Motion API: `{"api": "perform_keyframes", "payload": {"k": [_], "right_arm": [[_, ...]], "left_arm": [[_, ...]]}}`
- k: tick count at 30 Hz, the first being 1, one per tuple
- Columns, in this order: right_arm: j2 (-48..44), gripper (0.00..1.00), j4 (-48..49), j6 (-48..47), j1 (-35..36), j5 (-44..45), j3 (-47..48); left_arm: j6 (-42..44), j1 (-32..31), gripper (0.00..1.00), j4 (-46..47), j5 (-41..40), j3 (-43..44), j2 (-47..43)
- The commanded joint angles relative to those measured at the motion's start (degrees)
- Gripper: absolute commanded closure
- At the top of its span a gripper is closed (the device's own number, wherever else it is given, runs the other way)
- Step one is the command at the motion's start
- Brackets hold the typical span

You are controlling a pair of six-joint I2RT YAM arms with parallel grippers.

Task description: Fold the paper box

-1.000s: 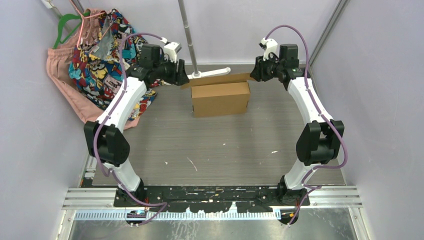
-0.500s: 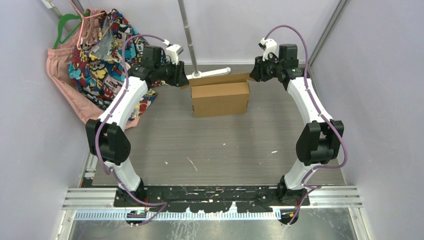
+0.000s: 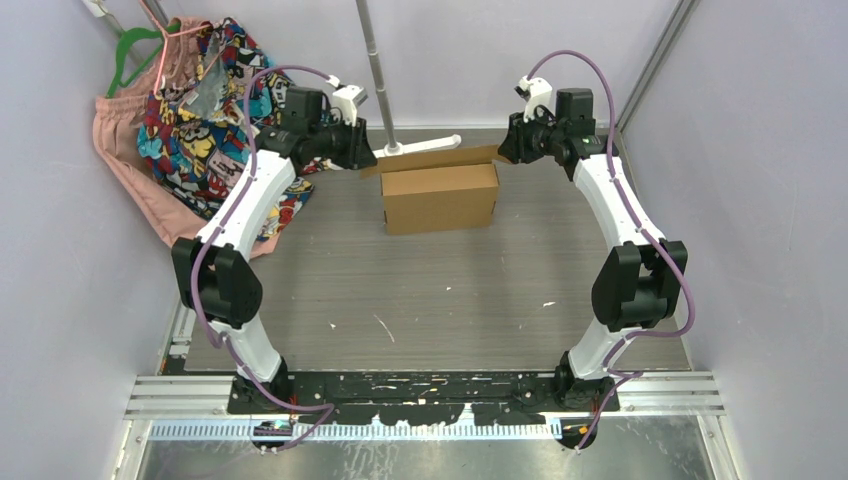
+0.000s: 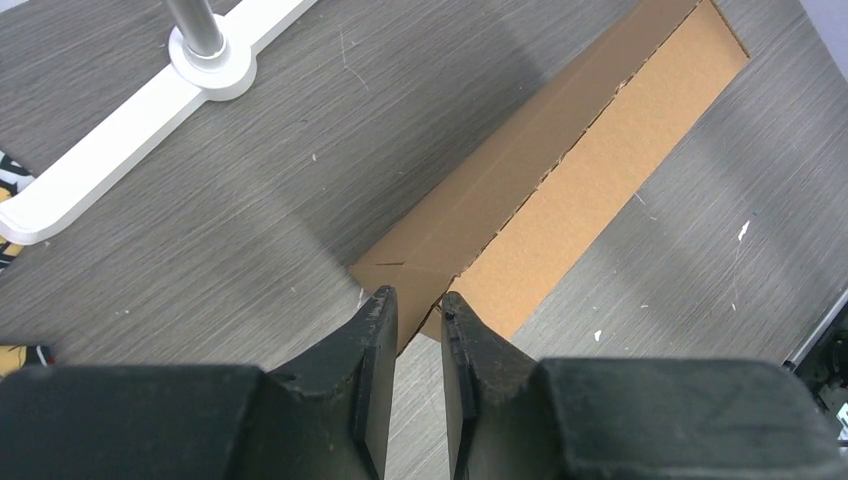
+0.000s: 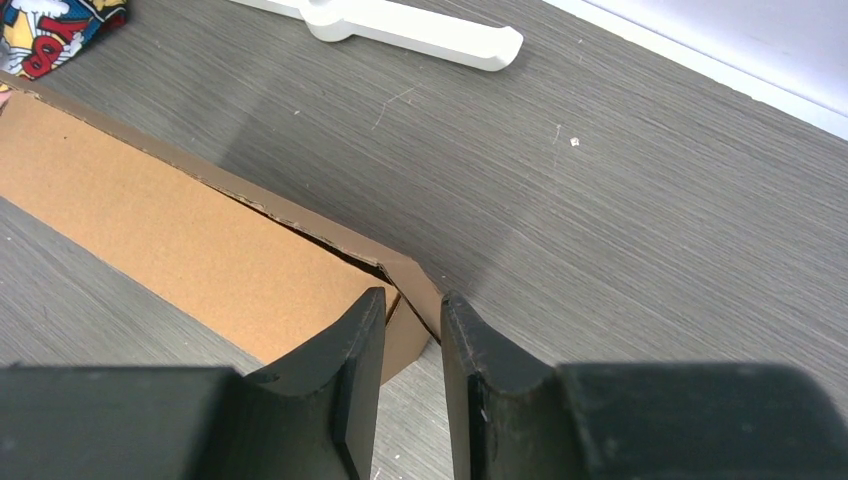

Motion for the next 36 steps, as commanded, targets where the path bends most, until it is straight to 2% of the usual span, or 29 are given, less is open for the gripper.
{"api": "perform_keyframes", "payload": {"k": [1,10,36], "right_arm": [[-1.5,0.67,1.2,-0.1,0.6,-0.2,2.4],[-1.3,0.69,0.7,-0.3,0.6,0.1,2.6],[-2.2,0.81,0.5,0.0,2.0,2.5,1.8]], "left_arm": [[0.7,0.1,0.76,-0.5,1.5,2.9,0.7],[4.0,0.1,0.77,-4.2,-1.0,4.3,1.7],[2.8,-1.0,0.85,-4.8,-3.3,4.5,1.3]]}}
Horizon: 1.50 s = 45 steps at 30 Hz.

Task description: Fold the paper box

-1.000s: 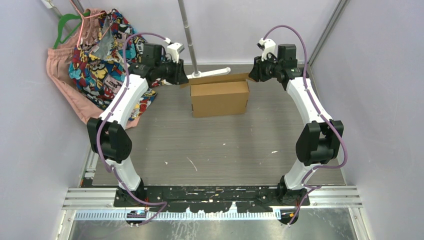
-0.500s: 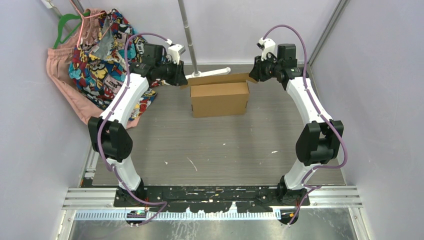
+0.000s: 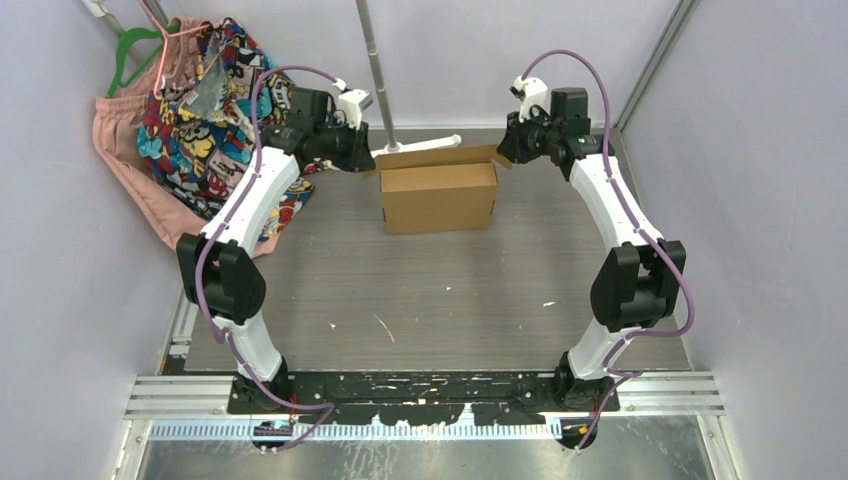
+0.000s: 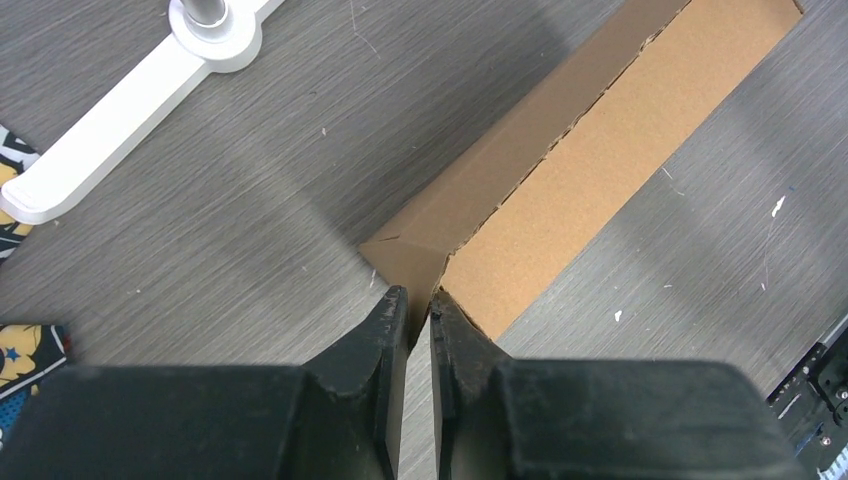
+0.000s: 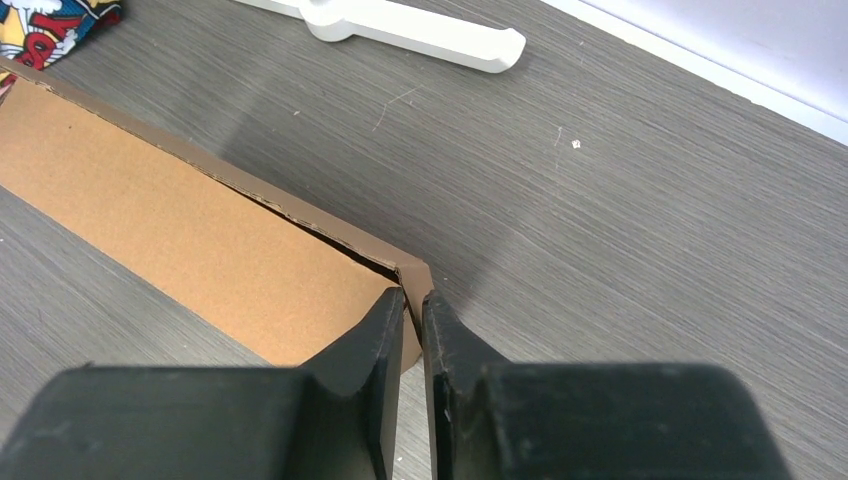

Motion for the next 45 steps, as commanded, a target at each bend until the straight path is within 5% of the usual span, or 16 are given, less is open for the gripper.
{"api": "perform_keyframes", "payload": {"k": [1,45], "right_arm": [[-2.3,0.82,0.8,0.1,0.8,0.8,1.3],[-0.7,0.91,-5.9,4.5,6.6,11.2,5.1]], "left_arm": [[-0.3,-0.5,0.86,-0.4,-1.6,2.1,-0.7],[-10.6,-2.7,0.9,-10.0,-7.6,13.5,5.3]]}}
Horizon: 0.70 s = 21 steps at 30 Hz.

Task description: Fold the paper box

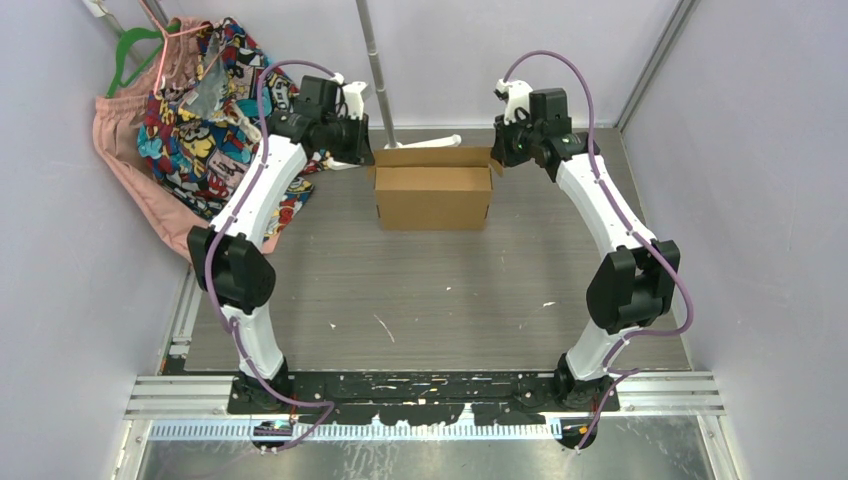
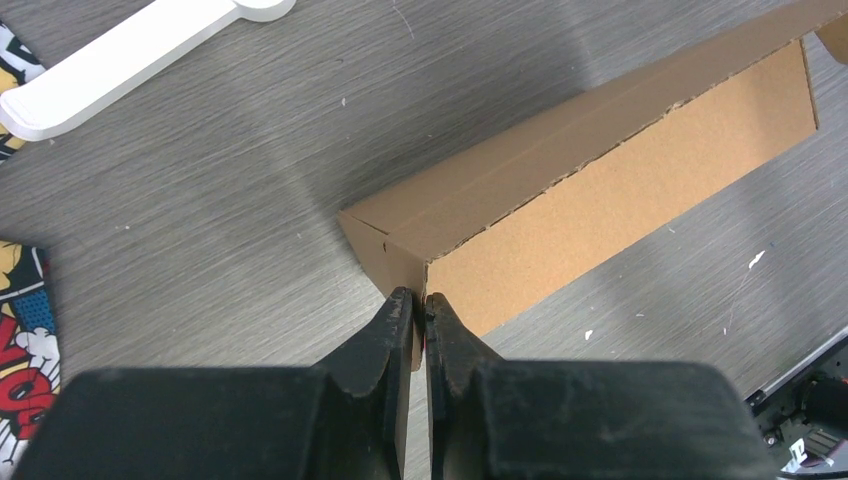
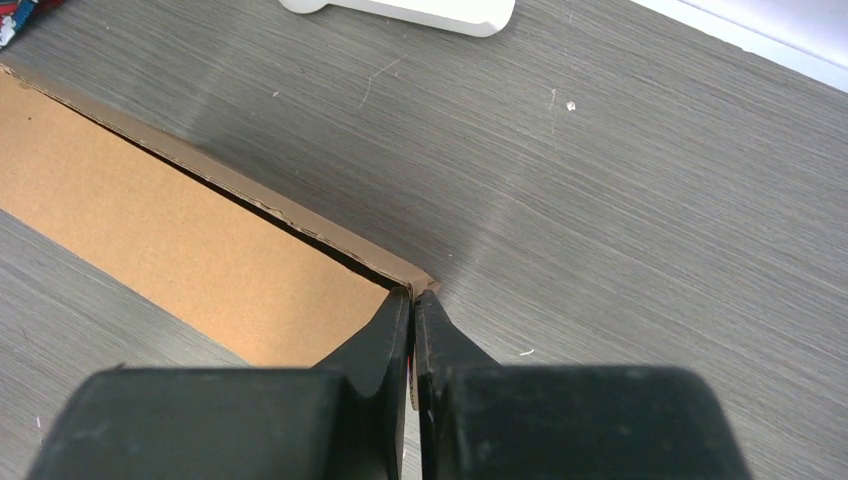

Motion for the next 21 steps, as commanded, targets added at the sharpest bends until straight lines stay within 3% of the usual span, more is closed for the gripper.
{"api": "perform_keyframes", "payload": {"k": [1,21], "right_arm": [[-0.6,0.91,-2.1,1.6,1.2,0.4,3.6],[3.4,0.94,-6.0,5.9,4.8,5.8,8.3]], "left_arm": [[-1.7,-0.6,0.9,-1.0,0.4,3.4,0.5],[-5.8,-1.1,0.91,-2.2,-0.3,5.2,1.7]]}}
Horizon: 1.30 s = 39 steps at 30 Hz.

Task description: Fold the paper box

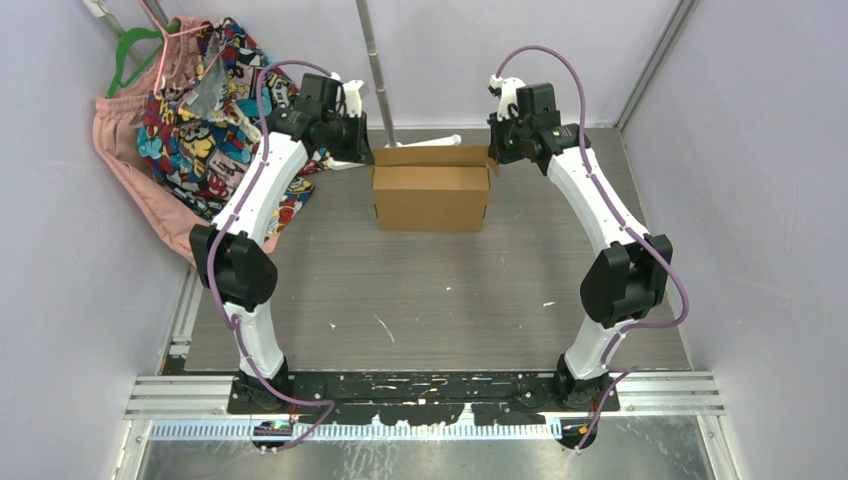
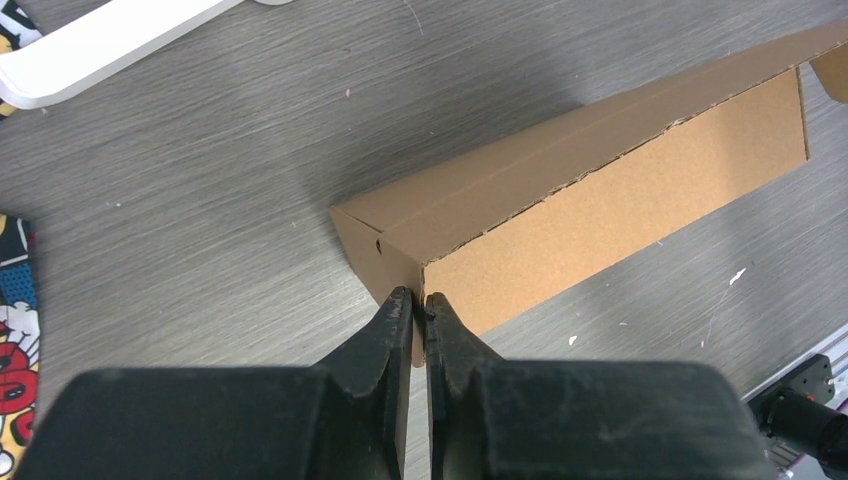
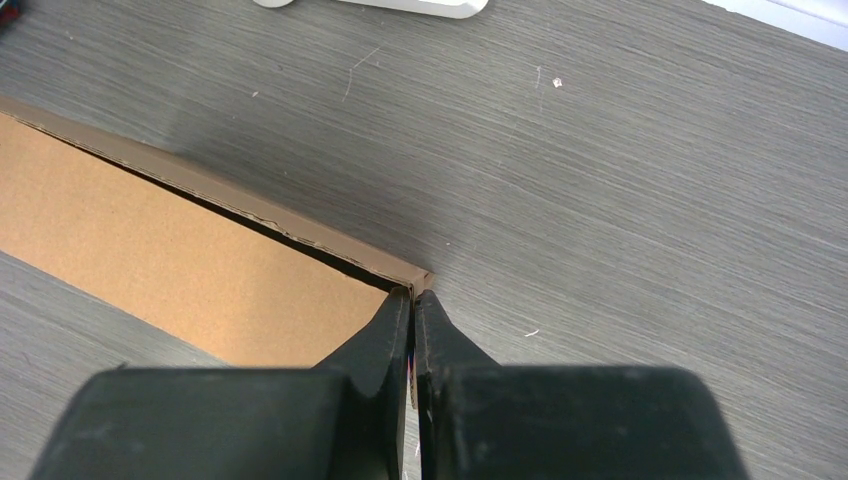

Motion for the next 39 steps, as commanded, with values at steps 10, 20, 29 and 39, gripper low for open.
{"api": "perform_keyframes", "payload": {"k": [10,20,29,39], "right_arm": [[1.3,0.94,-1.2,3.9,3.3,2.0,3.7],[1.4,0.97,-0.8,7.5,4.0,3.9,3.4],[1.5,0.98,-0.5,9.1,4.6,5.4,3.8],[1.8,0.99,-0.5,11.6,5.4,6.2,4.2]], "left_arm": [[-4.7,-1.9,0.91,1.3,-0.3,1.1,-0.5],[-5.2,-2.9,0.91,1.9,-1.0,0.3,-1.0],[-5.0,-3.0,0.91,1.7,-0.9,0.0,-1.3],[-4.9,-3.2,0.91,1.7,-0.9,-0.4,-1.6]]}}
